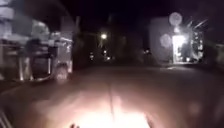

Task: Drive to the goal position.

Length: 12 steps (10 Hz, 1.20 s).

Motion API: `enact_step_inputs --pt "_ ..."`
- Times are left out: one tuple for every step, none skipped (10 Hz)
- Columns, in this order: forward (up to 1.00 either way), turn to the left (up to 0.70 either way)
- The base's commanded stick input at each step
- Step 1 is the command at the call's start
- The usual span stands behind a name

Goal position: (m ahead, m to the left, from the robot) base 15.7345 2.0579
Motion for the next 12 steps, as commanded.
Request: enact_step_inputs --pt "1.00 0.00" --pt "1.00 0.00" --pt "1.00 0.00" --pt "1.00 0.00" --pt "1.00 0.00" --pt "1.00 0.00" --pt "1.00 0.00" --pt "1.00 0.00" --pt "1.00 0.00" --pt "1.00 0.00" --pt "1.00 0.00" --pt "1.00 0.00"
